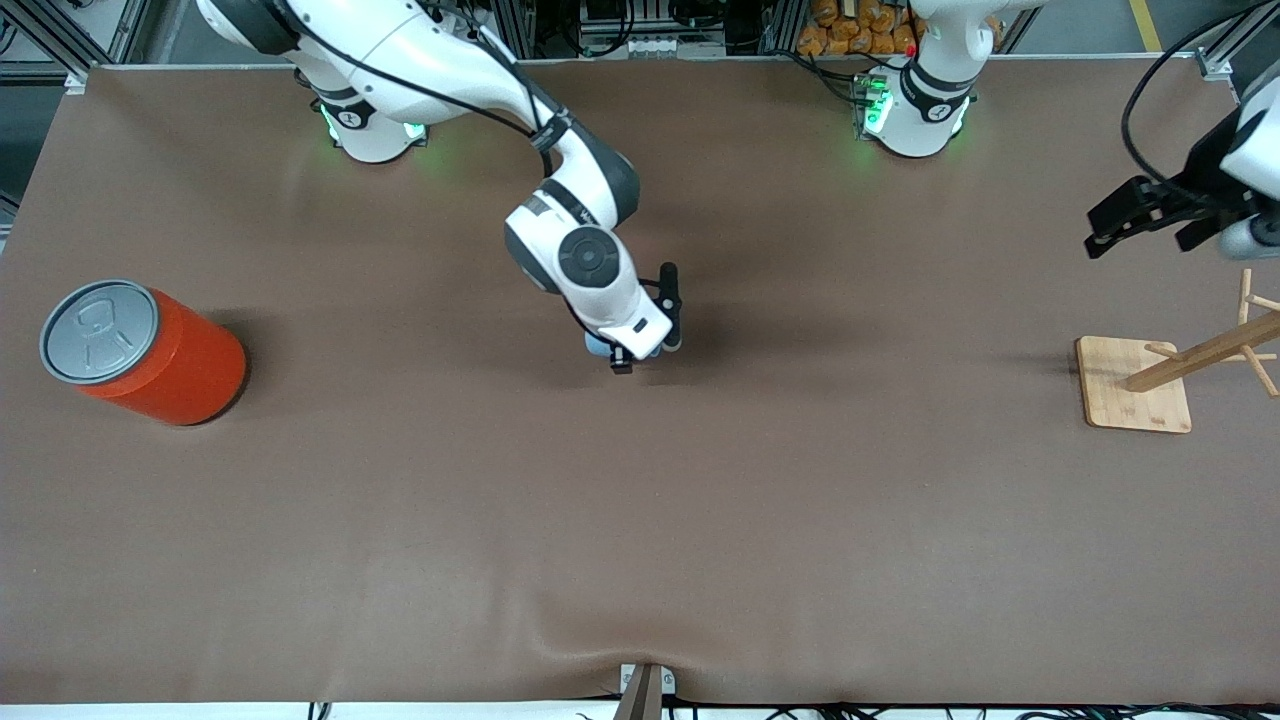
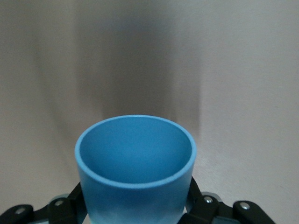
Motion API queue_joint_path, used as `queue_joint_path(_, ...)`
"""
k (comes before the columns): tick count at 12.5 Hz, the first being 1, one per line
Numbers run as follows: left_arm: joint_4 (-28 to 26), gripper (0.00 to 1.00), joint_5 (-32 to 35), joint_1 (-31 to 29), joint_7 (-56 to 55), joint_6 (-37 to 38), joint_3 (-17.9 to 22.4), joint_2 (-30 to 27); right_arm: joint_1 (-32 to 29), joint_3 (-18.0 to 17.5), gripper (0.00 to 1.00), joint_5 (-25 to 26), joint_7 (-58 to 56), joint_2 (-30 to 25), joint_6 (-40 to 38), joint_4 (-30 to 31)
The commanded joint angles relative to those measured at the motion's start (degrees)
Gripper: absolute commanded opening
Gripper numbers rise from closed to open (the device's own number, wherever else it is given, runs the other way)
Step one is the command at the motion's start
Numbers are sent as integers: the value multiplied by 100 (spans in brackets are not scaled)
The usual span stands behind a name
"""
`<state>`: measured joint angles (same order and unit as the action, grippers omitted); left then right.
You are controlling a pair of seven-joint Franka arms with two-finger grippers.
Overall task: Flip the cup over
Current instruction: 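Hold the cup with the right gripper while the left gripper reaches it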
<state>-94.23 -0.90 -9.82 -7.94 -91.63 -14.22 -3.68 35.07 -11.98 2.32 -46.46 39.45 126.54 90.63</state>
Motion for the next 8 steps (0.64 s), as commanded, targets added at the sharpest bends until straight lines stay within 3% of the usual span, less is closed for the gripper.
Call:
queue_joint_path(1,-86,100,-6,50,-40,-109,-203,270,132,82,21,409,373,272,11,-273)
queue_joint_path(3,-86,100,-268,68,-41,-372,-361,752,132,81,29,576,401,527,20,-492)
queue_joint_path(4,-87,100,-322,68,-49,-574,-484,1007,141,82,45,734,410,642,20,-633)
queue_joint_path(5,-78,100,-436,77,-75,-776,-625,1349,132,64,99,831,419,695,29,-721)
queue_joint_path(8,-104,100,-1235,146,-102,-1347,-731,2229,88,38,100,745,445,582,-32,-853)
